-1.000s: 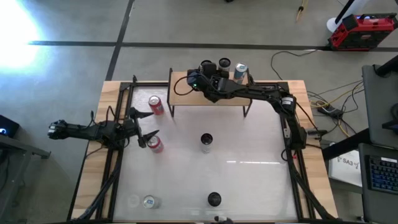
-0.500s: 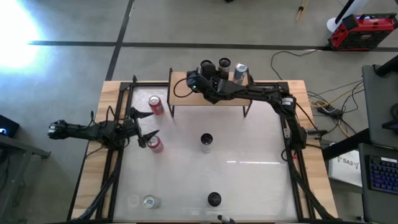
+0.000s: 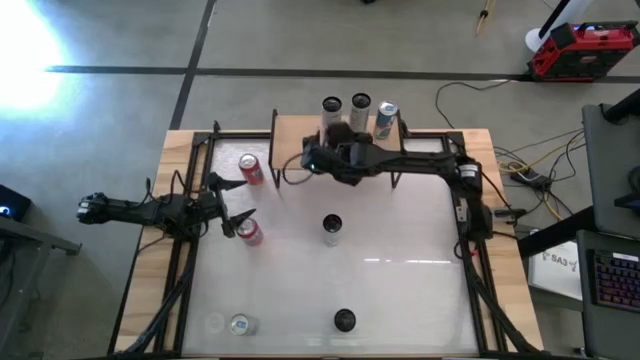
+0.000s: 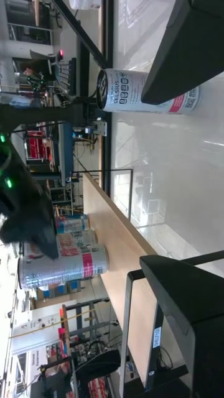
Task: Place canned beverage on shelf
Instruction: Move the white yellow soda can to the center of the table
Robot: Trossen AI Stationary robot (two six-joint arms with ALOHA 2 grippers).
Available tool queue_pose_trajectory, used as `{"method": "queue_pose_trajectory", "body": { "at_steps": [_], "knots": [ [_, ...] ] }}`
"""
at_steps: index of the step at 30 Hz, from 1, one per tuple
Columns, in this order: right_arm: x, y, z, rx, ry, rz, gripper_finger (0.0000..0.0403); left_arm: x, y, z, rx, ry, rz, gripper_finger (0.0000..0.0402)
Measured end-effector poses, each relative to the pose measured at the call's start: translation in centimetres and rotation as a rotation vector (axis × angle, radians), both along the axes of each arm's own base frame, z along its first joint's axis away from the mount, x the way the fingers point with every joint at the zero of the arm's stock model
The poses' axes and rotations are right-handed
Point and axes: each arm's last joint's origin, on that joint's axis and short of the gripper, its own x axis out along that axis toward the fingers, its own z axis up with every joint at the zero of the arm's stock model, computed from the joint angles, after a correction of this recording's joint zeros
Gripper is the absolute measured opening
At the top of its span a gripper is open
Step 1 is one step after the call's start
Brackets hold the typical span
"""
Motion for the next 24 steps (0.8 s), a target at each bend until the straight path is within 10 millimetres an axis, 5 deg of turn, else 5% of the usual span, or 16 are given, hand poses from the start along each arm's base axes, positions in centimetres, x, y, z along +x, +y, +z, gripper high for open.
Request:
{"method": "queue_pose_trajectory", "body": {
  "at_steps": [9, 19, 24],
  "knots": [
    [-3.3, 4.5, 2.1, 0.318, -0.059, 0.073, 0.04, 0.0, 0.0, 0.0, 0.0, 0.001, 0.0, 0.04],
    [-5.4, 8.4, 2.0, 0.924, 0.038, 0.215, 0.04, 0.0, 0.0, 0.0, 0.0, 0.0, 0.0, 0.04],
    [-6.1, 12.7, 2.0, 0.931, 0.111, 0.243, 0.04, 0.0, 0.0, 0.0, 0.0, 0.0, 0.0, 0.04]
  ]
}}
